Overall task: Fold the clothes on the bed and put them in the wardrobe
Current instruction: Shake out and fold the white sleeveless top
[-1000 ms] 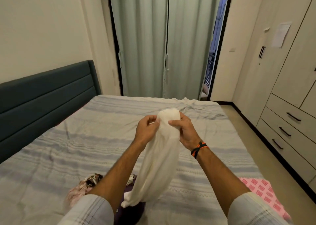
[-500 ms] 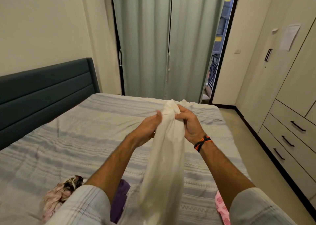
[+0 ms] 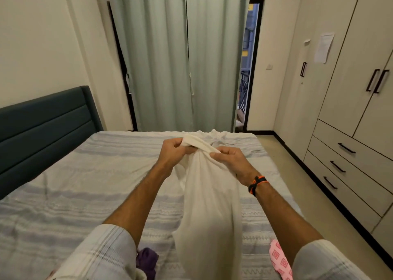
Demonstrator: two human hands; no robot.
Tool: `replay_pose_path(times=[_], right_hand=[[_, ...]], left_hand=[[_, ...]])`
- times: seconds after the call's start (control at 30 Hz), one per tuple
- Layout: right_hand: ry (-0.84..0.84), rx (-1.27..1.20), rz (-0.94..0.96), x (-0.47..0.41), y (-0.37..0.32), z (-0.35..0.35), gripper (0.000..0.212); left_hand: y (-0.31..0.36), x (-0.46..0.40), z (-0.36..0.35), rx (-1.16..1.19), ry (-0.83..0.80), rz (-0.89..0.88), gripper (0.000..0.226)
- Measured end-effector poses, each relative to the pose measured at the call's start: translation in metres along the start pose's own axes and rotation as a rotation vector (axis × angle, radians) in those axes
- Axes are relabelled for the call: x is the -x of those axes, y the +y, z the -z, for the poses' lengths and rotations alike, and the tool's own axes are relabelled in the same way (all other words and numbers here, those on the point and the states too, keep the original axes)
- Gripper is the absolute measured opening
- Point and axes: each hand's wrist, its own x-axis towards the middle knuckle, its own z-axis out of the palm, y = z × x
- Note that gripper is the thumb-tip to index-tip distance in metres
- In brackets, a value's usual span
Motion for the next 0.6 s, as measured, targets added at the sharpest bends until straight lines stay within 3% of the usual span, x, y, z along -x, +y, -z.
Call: replay_pose_path(times=[0.13,0.3,0.43,0.5,0.6], right_hand=[[0.032,0.109,0.004,-0.001,0.004,-0.013,0.035],[0.166,0.28,0.169,-0.018,-0.001,-0.031,0.026],[0.241,0.174,0.244,-0.028,-0.002,-0.026,0.008],[0.269,0.091,0.249,-0.027,-0.002,-0.023,0.009],[0.223,0.096,0.179,-0.023,0.002,-0.019,0.02]], left_hand=[[-0.003,-0.011,0.0,-0.124,0.072,-0.127,0.044],[-0.006,-0.018,-0.002,-0.471,0.144,-0.313,0.046],[-0.023,-0.03,0.019,-0.642,0.022,-0.25,0.047],[-0.036,-0.032,0.026,-0.685,-0.018,-0.186,0.036],[-0.042,-0.028,0.023,-0.542,0.075,-0.135,0.028]])
